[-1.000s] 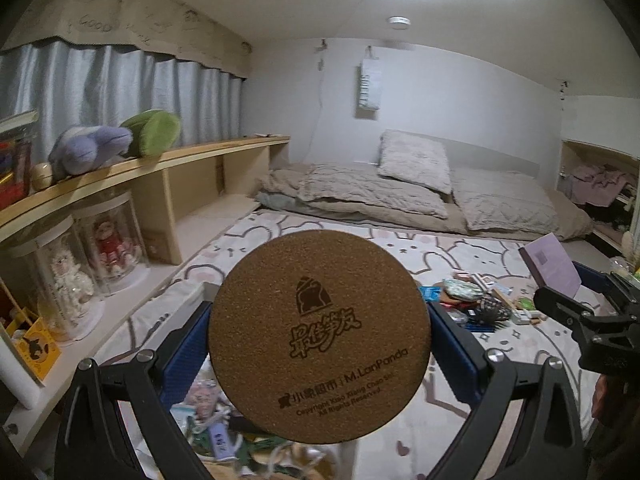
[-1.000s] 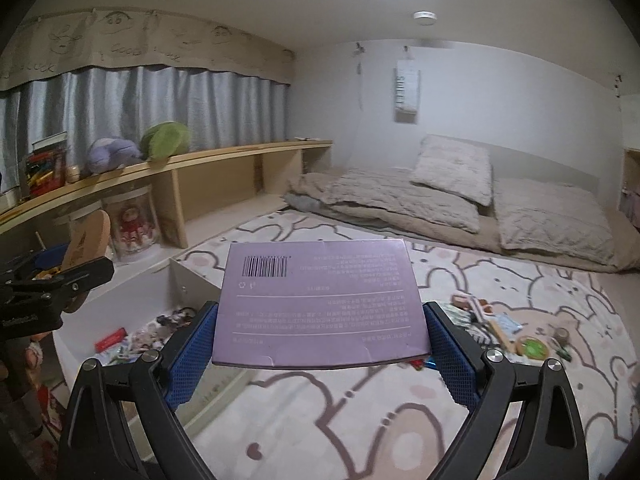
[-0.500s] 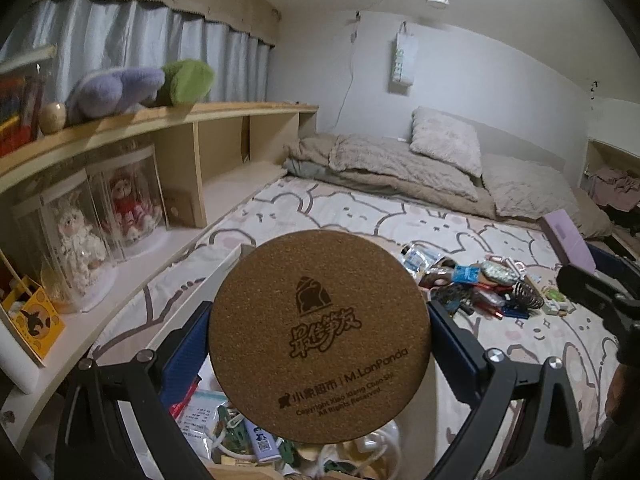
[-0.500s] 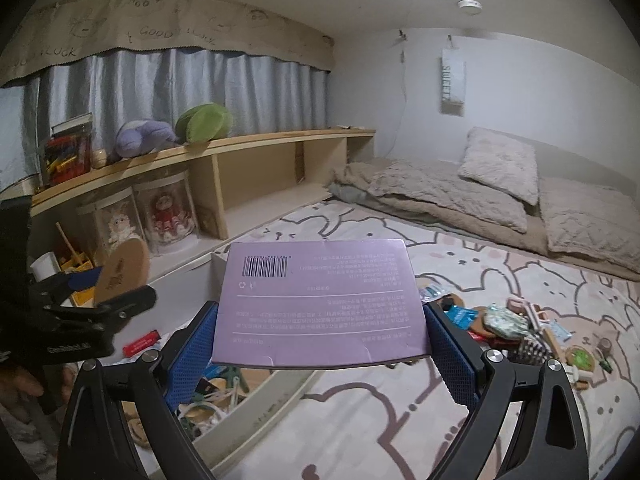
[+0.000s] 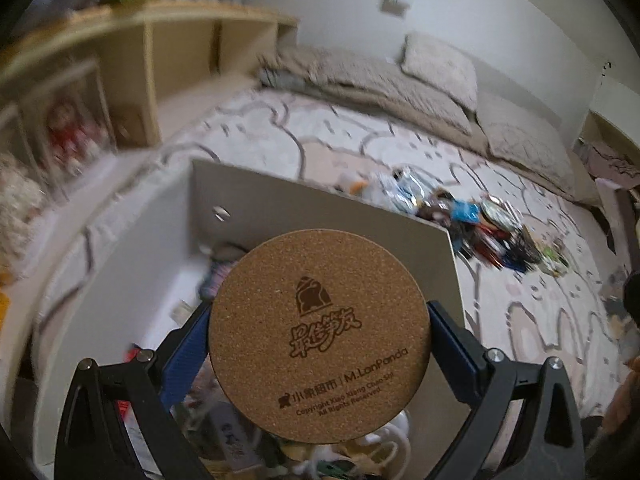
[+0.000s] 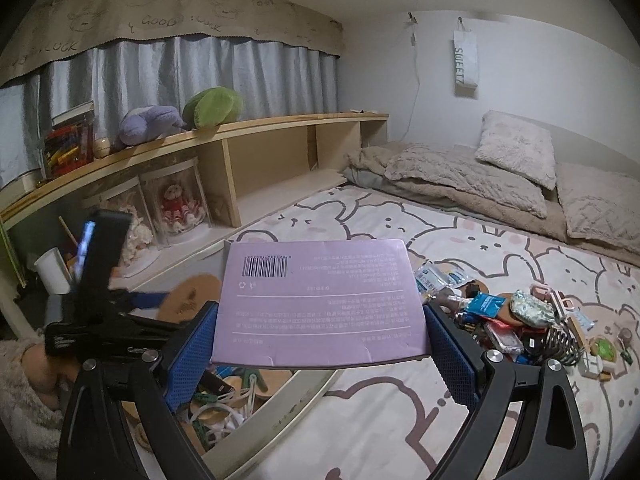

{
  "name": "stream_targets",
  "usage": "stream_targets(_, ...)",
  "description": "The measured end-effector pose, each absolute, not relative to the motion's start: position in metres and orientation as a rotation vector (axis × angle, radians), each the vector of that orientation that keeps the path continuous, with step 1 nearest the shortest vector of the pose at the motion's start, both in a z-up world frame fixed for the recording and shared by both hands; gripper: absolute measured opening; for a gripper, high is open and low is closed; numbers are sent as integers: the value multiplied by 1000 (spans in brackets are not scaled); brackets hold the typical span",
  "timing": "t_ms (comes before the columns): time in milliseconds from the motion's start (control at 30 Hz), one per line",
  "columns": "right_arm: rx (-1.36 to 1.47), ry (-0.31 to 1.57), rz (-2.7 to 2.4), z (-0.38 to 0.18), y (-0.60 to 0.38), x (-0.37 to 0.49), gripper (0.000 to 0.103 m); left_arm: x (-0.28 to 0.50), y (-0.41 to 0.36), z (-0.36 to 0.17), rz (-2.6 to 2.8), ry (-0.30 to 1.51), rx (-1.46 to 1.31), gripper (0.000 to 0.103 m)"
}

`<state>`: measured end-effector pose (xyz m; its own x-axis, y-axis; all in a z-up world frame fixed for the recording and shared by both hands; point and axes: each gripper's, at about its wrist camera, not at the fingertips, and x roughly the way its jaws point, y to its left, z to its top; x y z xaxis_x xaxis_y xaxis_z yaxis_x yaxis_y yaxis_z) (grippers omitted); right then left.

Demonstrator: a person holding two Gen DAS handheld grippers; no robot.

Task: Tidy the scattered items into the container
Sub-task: 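Lower the coaster into the box and open the left gripper while the right tool holds the card, then lower the purple card over the box and open the right gripper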

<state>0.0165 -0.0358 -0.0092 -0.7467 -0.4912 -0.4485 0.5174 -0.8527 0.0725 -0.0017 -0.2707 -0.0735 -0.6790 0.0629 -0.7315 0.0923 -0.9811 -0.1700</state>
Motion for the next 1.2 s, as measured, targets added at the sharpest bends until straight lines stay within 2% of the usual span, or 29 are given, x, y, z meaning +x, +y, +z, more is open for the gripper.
stream_targets(200, 629, 37, -2513, -8, -35, 11, 97, -19, -259, -88, -2834, 301, 1451, 100)
stream_targets(533, 629, 29, -2515, -9, -33, 9, 97, -52, -248, -98, -2757, 322, 1606, 101)
stream_targets(700, 625, 21, -2521, -7, -30, 7, 97, -56, -255, -111, -2680, 448, 1678, 103)
stream_targets(1000, 640, 6, -2501, -9, -36, 0, 97, -24, -274, -89, -2713, 513, 1534, 103)
stream_targets(1200, 665, 43, -2463, -16, -53, -2, 97, -3, -286, -68, -2784, 454, 1400, 103)
